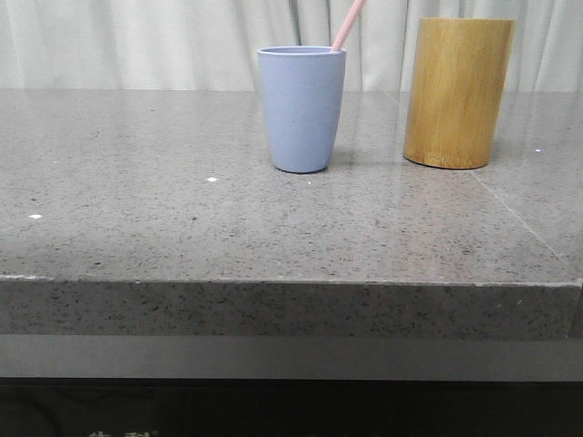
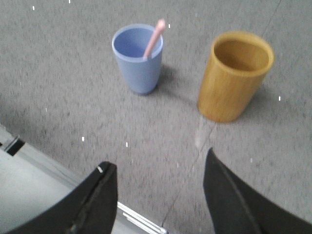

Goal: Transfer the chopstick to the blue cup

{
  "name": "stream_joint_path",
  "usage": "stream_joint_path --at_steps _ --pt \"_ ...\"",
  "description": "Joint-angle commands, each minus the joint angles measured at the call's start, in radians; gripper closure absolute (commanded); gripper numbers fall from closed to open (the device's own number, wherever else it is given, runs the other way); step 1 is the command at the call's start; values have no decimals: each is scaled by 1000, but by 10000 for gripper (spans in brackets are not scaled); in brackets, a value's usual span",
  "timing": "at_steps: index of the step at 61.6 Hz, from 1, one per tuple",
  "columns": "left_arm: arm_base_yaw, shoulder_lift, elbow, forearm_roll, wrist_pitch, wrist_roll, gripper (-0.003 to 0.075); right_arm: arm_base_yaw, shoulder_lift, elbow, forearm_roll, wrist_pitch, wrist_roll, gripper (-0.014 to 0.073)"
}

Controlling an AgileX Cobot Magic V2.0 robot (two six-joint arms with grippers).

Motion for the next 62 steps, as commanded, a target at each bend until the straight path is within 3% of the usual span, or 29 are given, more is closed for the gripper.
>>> stream_joint_path --at_steps 1,10,15,29,34,62 --pt "-2 -4 -24 -7 -72 1 373 0 -85 62 -13 -78 4 170" --pt "-2 -4 -24 -7 -74 1 374 0 -193 188 -13 -123 4 171" --pt "-2 -4 -24 -7 -74 1 404 0 -240 238 -13 -159 4 216" --pt "-2 -4 -24 -7 -74 1 651 0 -278 283 -13 -210 3 580" --pt "-2 -4 -24 -7 -74 1 733 0 -278 283 -13 -232 3 669" --pt "-2 -4 -24 -7 -74 1 739 0 -278 283 -13 -280 3 661"
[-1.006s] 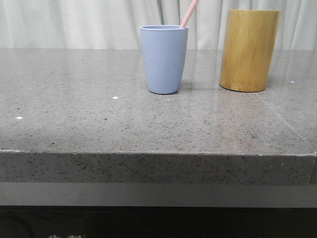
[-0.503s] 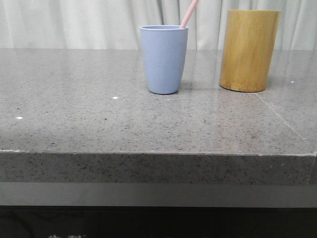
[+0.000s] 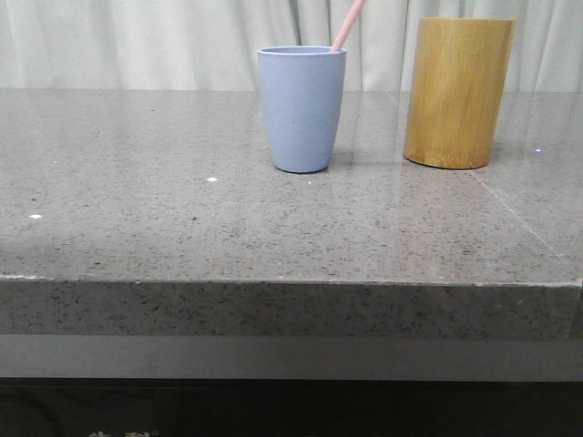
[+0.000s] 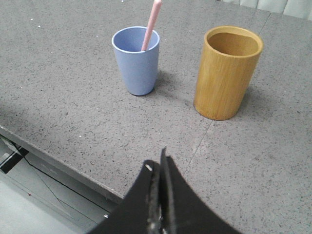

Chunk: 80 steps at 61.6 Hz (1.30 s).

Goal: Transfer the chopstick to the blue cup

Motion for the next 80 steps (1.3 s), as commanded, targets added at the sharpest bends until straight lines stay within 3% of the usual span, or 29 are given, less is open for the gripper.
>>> stream_joint_path --at_steps 1,15,25,35,45,52,69,74,80 --pt "-2 -4 -24 -7 -68 1 739 0 1 -26 -11 -80 2 661" --pt "-3 -18 2 -7 -101 1 739 0 1 -26 -11 -80 2 661" --pt "67 -148 159 17 -255 5 739 0 1 -26 -10 -80 2 661" --pt "241 -382 460 21 -545 5 739 0 1 -26 -10 -80 2 661" --pt "350 -624 789 21 -869 5 739 0 1 -26 -10 -80 2 661" --pt "416 -770 970 19 -1002 5 739 0 1 -26 -10 -80 2 661" --pt "508 -976 1210 -95 -1104 5 739 0 1 -26 -10 -79 2 661" --pt "510 -990 1255 -103 -1163 3 739 0 1 -26 -10 -78 2 661" --pt "512 -988 1252 -105 -1138 3 739 0 2 -26 -10 -77 2 661"
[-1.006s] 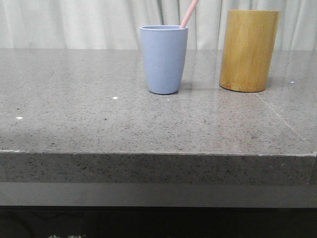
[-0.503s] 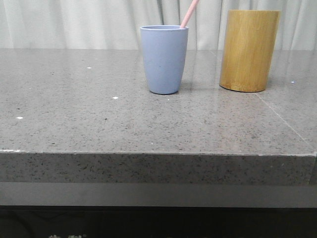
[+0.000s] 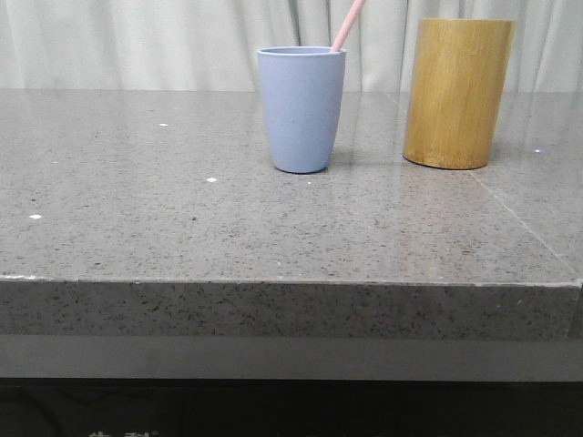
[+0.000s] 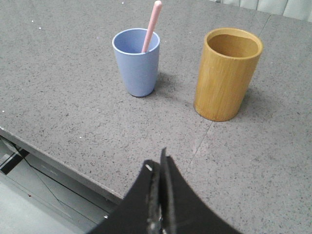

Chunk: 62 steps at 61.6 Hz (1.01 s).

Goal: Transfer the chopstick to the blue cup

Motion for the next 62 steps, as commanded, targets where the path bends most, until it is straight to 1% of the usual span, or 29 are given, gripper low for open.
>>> stream_joint_path --at_steps 1,17,22,31,47,55,62 --pt "10 -26 13 -14 -88 -1 739 0 2 -26 -10 -74 0 661" --pt "14 -22 13 -14 -88 -1 739 0 2 -26 -10 -74 0 661" --pt "14 -22 13 -12 -83 -27 739 0 2 -26 -10 -74 0 661" --pt "14 -22 13 121 -83 -139 739 0 2 -26 -10 -74 0 661" --pt "14 -25 13 108 -83 -129 739 0 2 -26 -10 -74 0 661" --pt "14 -25 13 108 -83 -71 739 0 2 -26 -10 -74 0 661" --pt "14 -25 13 102 -83 -71 739 0 2 -26 -10 -74 0 661"
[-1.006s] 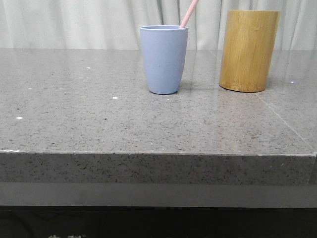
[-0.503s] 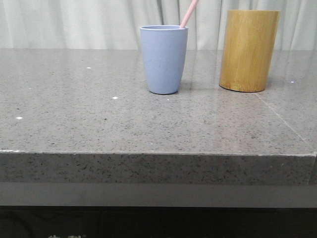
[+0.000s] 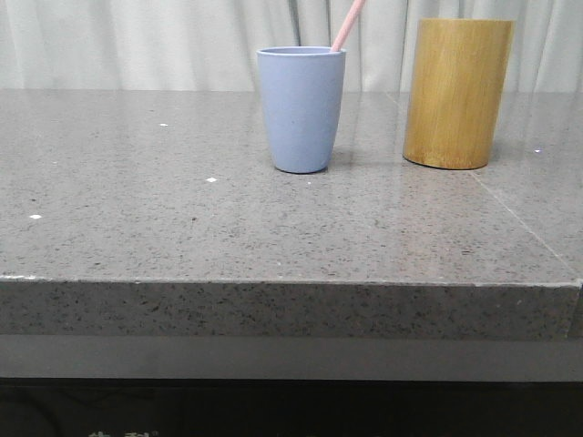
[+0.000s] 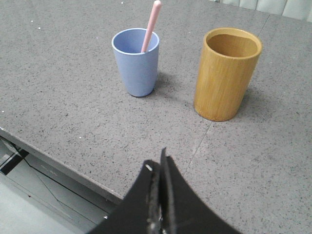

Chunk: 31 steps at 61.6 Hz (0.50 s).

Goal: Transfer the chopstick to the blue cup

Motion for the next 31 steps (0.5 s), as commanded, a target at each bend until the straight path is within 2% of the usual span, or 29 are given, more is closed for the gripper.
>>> stream_joint_path --at_steps 1,31 --pt "3 -25 13 -10 -78 10 739 0 4 -26 -10 -74 0 661" --pt "3 -24 13 -22 -78 10 739 0 4 -26 -10 -74 0 661"
